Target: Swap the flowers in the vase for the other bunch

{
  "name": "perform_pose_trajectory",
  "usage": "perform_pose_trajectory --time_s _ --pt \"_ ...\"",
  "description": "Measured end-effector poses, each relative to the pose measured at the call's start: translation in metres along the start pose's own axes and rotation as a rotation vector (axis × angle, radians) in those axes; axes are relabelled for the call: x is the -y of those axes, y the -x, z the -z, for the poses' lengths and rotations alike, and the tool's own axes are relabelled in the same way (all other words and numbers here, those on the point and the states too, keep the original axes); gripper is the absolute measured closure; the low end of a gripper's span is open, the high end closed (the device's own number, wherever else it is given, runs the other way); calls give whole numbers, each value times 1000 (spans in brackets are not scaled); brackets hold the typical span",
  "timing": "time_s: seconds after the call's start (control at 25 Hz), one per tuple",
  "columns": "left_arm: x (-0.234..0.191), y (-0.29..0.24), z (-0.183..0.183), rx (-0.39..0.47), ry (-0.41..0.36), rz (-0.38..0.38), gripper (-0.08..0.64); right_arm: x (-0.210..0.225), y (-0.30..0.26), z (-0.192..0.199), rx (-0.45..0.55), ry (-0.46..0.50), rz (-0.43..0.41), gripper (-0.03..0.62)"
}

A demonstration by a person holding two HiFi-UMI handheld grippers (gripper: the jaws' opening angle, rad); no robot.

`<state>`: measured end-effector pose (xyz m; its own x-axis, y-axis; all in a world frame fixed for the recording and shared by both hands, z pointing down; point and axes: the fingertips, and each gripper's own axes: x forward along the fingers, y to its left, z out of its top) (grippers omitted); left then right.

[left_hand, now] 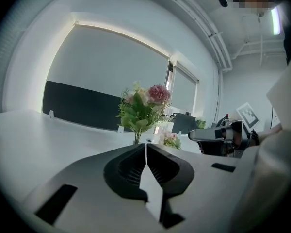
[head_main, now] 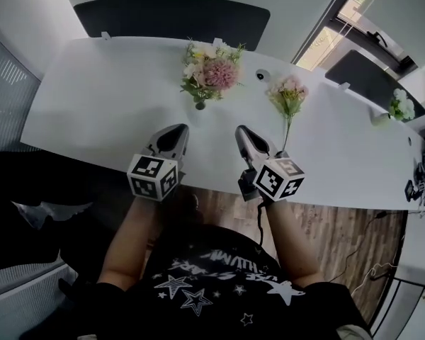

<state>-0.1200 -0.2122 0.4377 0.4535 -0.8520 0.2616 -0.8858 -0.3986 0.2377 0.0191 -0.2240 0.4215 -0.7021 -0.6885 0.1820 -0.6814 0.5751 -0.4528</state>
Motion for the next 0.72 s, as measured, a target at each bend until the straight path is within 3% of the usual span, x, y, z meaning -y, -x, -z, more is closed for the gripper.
perform_pose_trajectory --time_s 0.28,0.48,0.72 --pt "-15 -19 10 -21 -22 39 546 7 -21 3 -6 -5 54 589" --pt "-13 -36 28 -85 -42 162 445 9 -37 4 -4 -4 92 589" --pt "-17 -53 42 -111 -135 210 327 9 -48 10 -6 -10 122 589"
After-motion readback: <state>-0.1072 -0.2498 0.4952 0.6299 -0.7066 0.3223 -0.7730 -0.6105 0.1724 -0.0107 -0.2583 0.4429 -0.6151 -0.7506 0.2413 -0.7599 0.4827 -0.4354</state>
